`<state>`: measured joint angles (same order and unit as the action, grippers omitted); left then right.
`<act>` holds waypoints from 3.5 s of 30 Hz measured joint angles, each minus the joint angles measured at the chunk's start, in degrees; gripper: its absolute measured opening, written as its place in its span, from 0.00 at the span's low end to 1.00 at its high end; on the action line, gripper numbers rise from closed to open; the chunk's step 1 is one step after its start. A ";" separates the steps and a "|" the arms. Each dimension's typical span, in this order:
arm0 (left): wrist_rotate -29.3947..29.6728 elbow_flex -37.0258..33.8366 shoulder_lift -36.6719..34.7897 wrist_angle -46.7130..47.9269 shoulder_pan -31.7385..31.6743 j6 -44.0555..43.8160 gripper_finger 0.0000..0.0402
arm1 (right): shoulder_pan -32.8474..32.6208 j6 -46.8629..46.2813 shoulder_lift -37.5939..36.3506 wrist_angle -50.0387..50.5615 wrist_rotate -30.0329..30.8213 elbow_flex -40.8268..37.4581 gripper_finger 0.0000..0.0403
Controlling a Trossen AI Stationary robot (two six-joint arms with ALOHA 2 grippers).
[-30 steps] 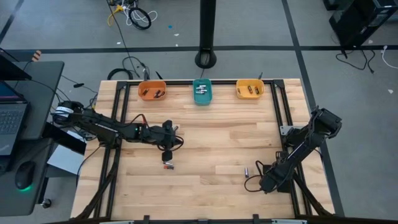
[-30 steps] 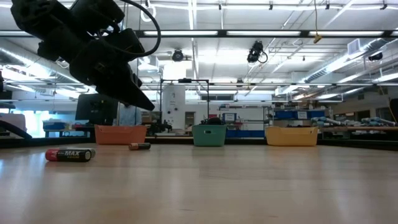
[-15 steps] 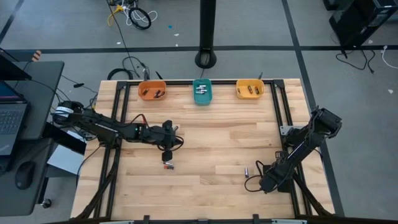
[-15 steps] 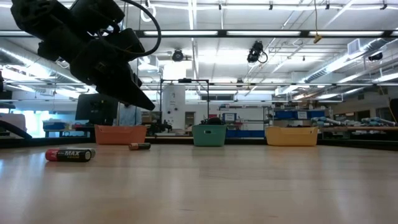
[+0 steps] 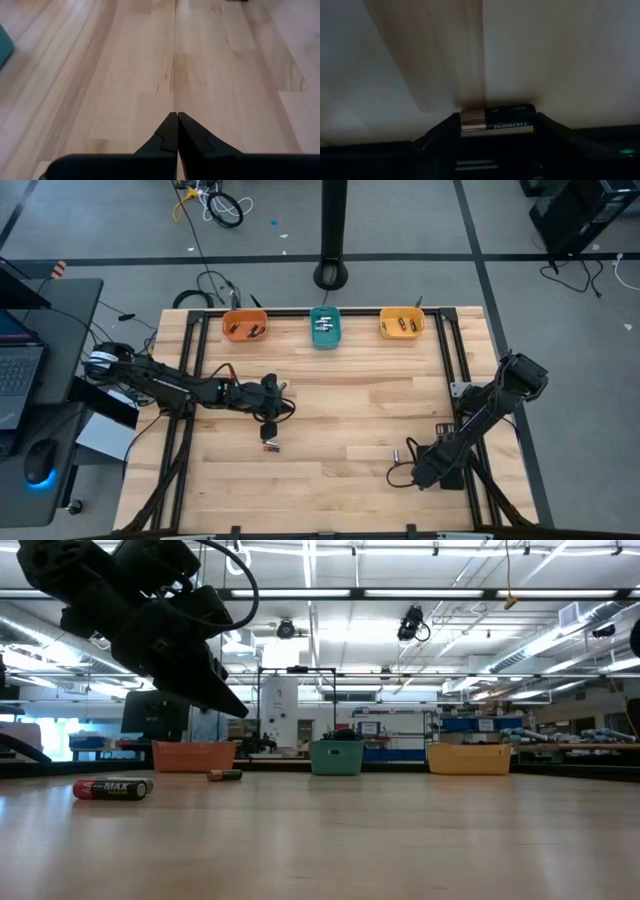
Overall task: Sort batteries
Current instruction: Put the brown-black battery in the orange bin
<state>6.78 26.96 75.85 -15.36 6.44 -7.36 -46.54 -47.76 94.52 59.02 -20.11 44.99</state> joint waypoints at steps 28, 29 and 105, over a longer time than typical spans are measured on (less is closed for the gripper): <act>-15.43 1.07 5.57 -34.07 -8.30 -29.03 0.02 | 24.52 29.51 -0.07 3.26 67.34 28.91 0.56; -15.45 1.39 5.56 -34.98 -8.70 -29.24 0.03 | 25.42 33.15 -0.07 0.36 68.85 29.83 0.56; -15.65 14.80 6.67 -28.55 -11.79 -7.73 0.14 | 30.72 68.72 -0.44 -28.59 76.96 34.51 0.47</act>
<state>-8.87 41.76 82.53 -43.91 -5.36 -15.09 -15.82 20.96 94.08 30.43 56.85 79.50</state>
